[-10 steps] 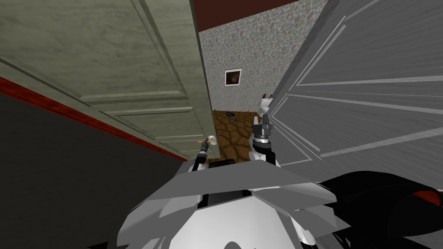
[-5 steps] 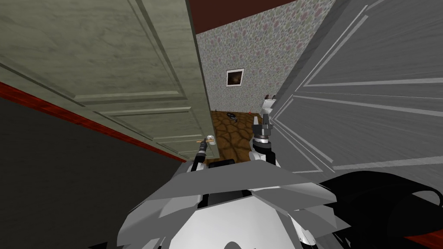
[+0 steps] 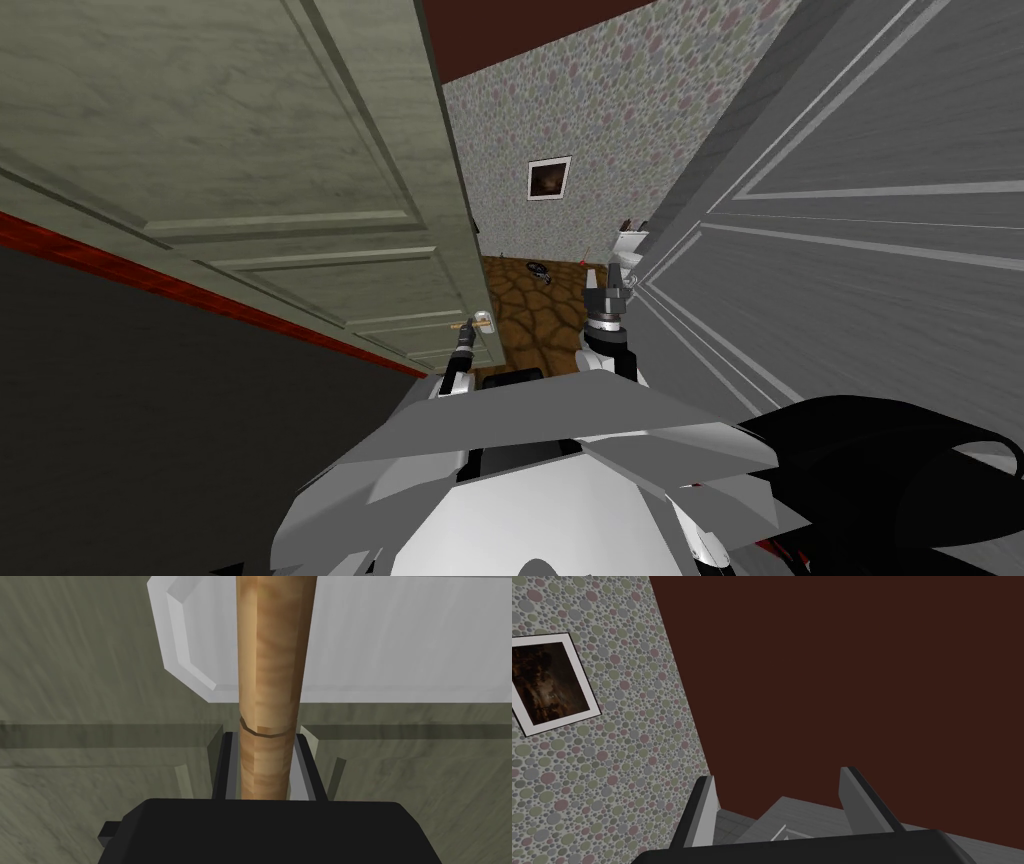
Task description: Push the door open
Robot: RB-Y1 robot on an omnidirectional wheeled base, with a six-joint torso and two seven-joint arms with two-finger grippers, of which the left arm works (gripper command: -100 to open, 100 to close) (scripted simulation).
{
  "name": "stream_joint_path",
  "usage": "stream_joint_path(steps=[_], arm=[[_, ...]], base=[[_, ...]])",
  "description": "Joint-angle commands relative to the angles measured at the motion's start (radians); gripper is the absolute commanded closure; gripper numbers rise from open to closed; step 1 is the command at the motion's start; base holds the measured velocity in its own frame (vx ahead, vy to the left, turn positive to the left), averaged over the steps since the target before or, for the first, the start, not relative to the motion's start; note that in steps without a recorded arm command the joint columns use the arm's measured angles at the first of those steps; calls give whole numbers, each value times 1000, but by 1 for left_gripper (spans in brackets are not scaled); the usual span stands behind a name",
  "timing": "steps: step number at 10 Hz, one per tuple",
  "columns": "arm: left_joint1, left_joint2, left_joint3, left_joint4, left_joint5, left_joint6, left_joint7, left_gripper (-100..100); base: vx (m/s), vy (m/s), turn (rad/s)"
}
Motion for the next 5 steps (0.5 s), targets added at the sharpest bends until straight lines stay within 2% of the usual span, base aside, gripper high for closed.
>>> stream_joint_path(steps=[1, 5], arm=[[-10, -9, 29, -2, 3, 1, -5, 100], [-36, -48, 86, 19, 9, 10, -16, 100]], base=[[152, -98, 84], [164, -126, 94]])
